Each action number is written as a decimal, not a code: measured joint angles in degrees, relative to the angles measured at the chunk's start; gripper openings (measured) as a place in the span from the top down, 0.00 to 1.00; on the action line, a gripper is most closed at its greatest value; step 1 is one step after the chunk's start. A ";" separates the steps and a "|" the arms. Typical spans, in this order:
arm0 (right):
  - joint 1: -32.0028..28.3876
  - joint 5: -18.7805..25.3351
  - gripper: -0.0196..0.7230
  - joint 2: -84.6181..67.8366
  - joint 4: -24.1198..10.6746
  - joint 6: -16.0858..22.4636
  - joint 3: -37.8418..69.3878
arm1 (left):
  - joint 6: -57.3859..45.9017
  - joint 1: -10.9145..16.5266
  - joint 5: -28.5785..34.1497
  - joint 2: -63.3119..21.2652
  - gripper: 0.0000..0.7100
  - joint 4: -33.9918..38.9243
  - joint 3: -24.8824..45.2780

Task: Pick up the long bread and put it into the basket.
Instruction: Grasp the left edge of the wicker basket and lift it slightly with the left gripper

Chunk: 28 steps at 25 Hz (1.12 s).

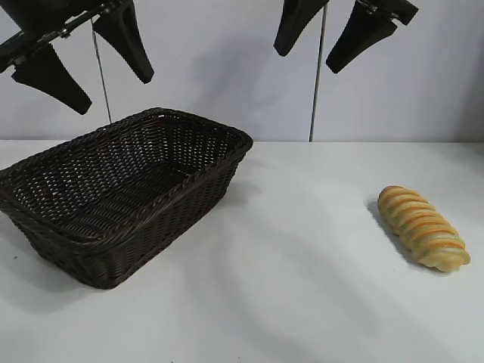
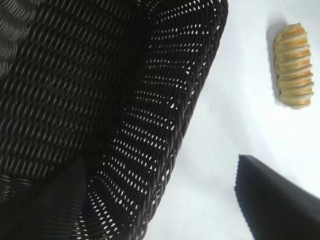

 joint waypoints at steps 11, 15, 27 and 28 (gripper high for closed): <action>0.00 0.00 0.25 0.00 0.00 0.00 0.00 | -26.74 0.00 1.58 0.00 0.16 12.50 0.00; 0.00 0.00 0.25 0.00 0.00 0.00 0.00 | -29.44 0.00 3.02 0.00 0.16 13.85 0.00; 0.00 0.00 0.25 0.00 0.00 0.00 0.00 | -29.68 0.00 5.98 0.00 0.16 14.10 0.00; 0.00 0.00 0.25 0.00 0.00 0.00 0.00 | -29.68 0.00 6.09 0.00 0.16 14.10 0.00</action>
